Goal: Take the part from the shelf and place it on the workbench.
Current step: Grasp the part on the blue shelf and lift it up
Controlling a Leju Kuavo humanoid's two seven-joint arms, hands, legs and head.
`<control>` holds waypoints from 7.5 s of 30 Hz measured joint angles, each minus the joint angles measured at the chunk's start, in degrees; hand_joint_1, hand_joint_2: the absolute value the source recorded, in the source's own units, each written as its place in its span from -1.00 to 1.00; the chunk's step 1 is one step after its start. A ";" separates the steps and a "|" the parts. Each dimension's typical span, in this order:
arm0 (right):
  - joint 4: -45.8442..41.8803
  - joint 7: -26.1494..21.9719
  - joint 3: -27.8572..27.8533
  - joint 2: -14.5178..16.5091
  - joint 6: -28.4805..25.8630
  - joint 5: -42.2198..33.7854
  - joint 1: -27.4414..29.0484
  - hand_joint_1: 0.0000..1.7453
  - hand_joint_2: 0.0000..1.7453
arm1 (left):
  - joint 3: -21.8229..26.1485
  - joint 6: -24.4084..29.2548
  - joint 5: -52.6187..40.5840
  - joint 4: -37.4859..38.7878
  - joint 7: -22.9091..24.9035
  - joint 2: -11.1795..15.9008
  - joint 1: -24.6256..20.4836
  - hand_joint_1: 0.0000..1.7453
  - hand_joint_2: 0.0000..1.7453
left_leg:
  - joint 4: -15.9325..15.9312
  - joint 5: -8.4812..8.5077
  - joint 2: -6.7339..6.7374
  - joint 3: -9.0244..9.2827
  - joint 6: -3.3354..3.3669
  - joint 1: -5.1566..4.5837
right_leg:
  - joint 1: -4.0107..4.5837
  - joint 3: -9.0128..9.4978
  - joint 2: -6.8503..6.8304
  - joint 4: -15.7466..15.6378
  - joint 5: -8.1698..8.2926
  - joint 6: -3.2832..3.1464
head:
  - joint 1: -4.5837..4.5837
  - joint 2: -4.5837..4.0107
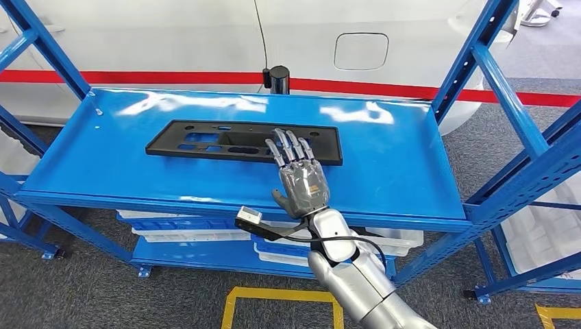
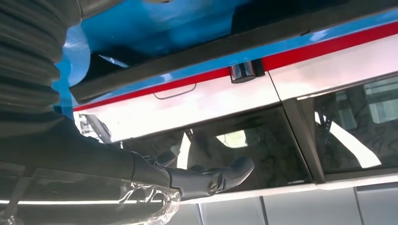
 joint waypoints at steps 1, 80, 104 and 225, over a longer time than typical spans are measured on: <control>0.04 0.00 0.01 0.10 0.07 0.05 0.03 -1.00 1.00 | 0.01 -0.01 -0.04 -0.01 0.00 -0.03 0.00 -1.00 -1.00 | -1.88 0.69 0.18 1.26 0.30 0.19 | 0.15 0.27 0.02 -0.16 -0.07 0.06 | 0.04 0.00; 23.54 5.55 1.45 8.15 1.89 1.02 -11.65 -1.00 1.00 | -0.01 1.44 -2.66 -0.33 0.48 -0.77 -1.27 -1.00 -1.00 | 2.54 -0.45 0.33 -1.81 0.48 -2.00 | 0.57 -0.10 -0.23 1.12 -0.74 -0.89 | -0.44 -0.01; 30.16 18.77 1.75 5.88 0.53 7.43 -15.47 0.96 1.00 | 0.24 2.68 -2.02 -0.33 0.47 -1.11 -1.38 -1.00 -1.00 | 2.56 -0.45 0.33 -1.76 0.48 -2.01 | 0.56 -0.06 -0.23 1.11 -0.74 -0.88 | -0.44 -0.01; -27.68 -22.63 -4.14 -0.74 28.53 -85.51 1.44 1.00 1.00 | 5.98 4.96 -2.38 -0.31 -4.66 -0.42 -0.44 -1.00 1.00 | 2.34 3.30 0.59 -5.78 1.35 -1.85 | 0.76 -0.73 -0.41 12.29 -5.85 -0.12 | -0.16 -0.01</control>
